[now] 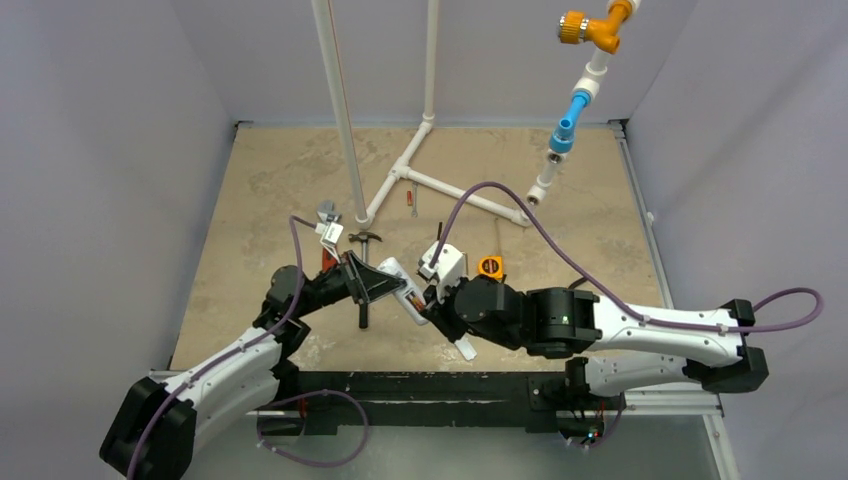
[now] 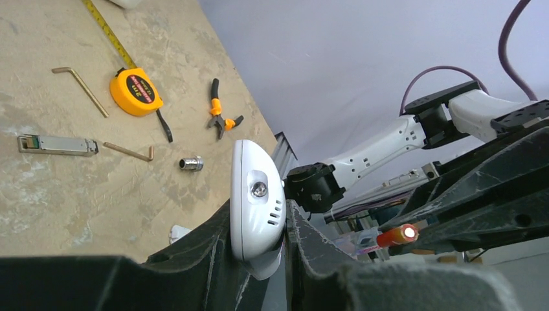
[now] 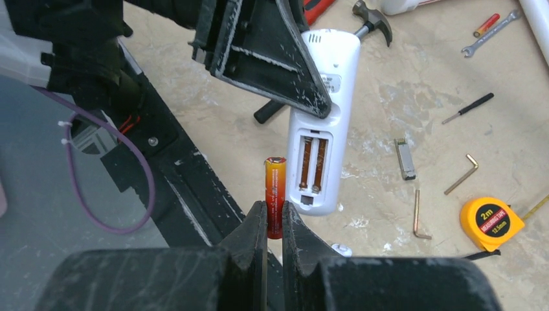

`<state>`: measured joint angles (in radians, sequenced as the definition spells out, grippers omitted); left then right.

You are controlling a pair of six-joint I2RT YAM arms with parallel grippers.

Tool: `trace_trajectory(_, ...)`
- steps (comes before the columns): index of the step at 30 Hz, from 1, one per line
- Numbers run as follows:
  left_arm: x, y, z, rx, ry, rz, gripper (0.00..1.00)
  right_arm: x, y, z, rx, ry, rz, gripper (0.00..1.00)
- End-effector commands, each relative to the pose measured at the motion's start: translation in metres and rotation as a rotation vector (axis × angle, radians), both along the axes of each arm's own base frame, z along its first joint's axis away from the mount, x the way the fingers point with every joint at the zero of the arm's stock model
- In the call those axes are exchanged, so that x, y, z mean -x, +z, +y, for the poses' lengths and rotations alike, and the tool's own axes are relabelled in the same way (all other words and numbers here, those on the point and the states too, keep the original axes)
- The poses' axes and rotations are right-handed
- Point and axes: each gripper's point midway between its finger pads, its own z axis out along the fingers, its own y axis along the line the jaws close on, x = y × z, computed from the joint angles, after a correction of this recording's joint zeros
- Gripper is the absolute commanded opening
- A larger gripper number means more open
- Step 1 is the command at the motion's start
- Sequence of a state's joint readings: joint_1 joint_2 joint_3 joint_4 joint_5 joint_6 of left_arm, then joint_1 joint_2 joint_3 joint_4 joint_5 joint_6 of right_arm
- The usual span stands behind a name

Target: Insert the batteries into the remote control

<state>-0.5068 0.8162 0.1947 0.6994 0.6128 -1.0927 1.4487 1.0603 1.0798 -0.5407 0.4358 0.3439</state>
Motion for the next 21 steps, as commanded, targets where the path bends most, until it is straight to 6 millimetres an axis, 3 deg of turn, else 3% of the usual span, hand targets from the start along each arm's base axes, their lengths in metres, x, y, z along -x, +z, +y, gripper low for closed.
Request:
trace_trajectory(1, 0.005, 0.028, -0.002, 0.107, -0.029, -0.078, 0.00, -0.005, 0.010, -0.008, 0.053, -0.073, 0.110, 0.03)
trace_trajectory(7, 0.009, 0.021, -0.007, 0.125, -0.054, -0.056, 0.00, -0.012, -0.001, -0.007, 0.076, -0.089, 0.262, 0.00)
trace_trajectory(21, 0.016, 0.017, -0.014, 0.230, -0.100, 0.006, 0.00, -0.017, -0.028, 0.004, 0.190, -0.083, 0.364, 0.00)
